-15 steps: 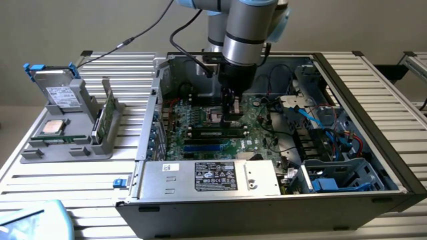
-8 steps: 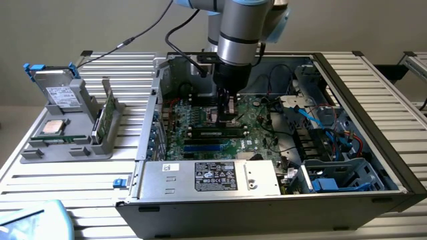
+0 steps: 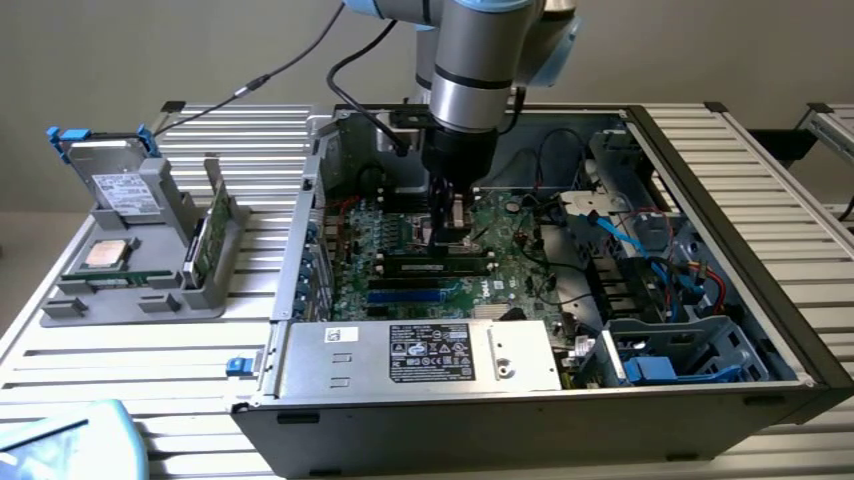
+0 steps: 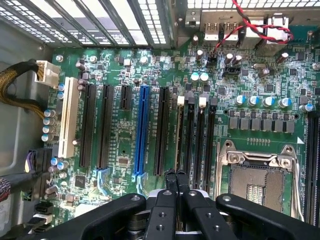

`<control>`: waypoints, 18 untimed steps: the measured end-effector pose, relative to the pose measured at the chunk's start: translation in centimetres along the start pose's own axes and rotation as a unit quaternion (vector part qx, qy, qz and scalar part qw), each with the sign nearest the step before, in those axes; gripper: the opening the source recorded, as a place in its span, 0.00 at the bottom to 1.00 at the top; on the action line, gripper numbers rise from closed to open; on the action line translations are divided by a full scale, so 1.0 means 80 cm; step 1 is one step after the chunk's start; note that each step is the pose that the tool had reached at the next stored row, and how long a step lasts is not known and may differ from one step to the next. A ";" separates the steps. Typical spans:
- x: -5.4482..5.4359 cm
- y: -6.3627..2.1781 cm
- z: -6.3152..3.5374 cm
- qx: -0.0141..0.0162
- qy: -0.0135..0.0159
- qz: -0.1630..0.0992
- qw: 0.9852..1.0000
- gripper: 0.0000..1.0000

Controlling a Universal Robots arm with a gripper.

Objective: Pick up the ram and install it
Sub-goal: 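Press down the ram until it locks into place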

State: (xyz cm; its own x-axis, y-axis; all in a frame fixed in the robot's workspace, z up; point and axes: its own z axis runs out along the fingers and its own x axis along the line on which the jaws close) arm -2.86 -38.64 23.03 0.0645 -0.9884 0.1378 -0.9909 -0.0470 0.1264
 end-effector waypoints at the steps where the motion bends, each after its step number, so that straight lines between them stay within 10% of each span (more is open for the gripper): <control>1: 0.000 0.000 0.001 0.000 0.000 0.000 1.000 0.10; 18: -0.005 0.002 0.006 0.000 0.009 0.001 1.000 0.10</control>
State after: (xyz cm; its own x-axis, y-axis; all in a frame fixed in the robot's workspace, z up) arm -3.09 -38.30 22.51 0.0643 -0.9857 0.1556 -0.9911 -0.0449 0.1252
